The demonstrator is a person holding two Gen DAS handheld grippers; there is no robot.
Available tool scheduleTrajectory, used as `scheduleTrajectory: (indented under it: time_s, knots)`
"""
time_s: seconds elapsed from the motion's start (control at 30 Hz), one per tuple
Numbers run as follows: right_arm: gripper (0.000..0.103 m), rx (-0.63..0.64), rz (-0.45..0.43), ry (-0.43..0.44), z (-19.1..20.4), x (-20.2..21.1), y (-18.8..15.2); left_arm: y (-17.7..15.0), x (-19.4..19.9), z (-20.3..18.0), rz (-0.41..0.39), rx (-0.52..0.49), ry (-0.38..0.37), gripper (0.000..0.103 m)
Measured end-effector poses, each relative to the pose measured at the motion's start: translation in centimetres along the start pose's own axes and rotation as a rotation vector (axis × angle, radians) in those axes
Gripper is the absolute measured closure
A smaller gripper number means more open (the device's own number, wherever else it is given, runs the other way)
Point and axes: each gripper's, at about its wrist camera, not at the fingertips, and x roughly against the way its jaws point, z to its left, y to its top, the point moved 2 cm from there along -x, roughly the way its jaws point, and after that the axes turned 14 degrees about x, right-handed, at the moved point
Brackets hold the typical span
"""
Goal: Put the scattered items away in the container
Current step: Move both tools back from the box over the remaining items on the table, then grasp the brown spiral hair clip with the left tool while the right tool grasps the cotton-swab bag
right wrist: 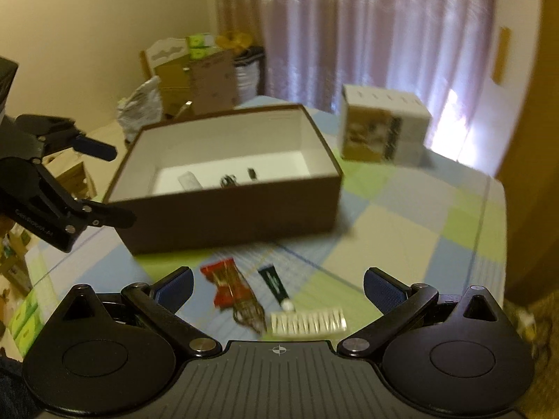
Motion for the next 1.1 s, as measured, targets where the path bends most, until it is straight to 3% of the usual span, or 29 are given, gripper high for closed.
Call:
scheduleTrajectory:
  time_s: [0.5,0.97,1.1]
  knots:
    - [0.002,-0.221,0.098,-0.109,-1.2,0.9,-8.0,-5.0,-4.3,-5.1,0.065,-0.048,-0.083,0.005]
    - [0.002,-0.317,0.169,-0.150,-2.9,-0.4,-11.0,-5.5,-9.4,-6.3,0.109,0.004,-0.144,0.005]
    - [0.002,-0.332,0.176,-0.156,-3.5,-0.8,-11.1,-5.1,-9.9,-6.8,0.101,-0.024,-0.175,0.005]
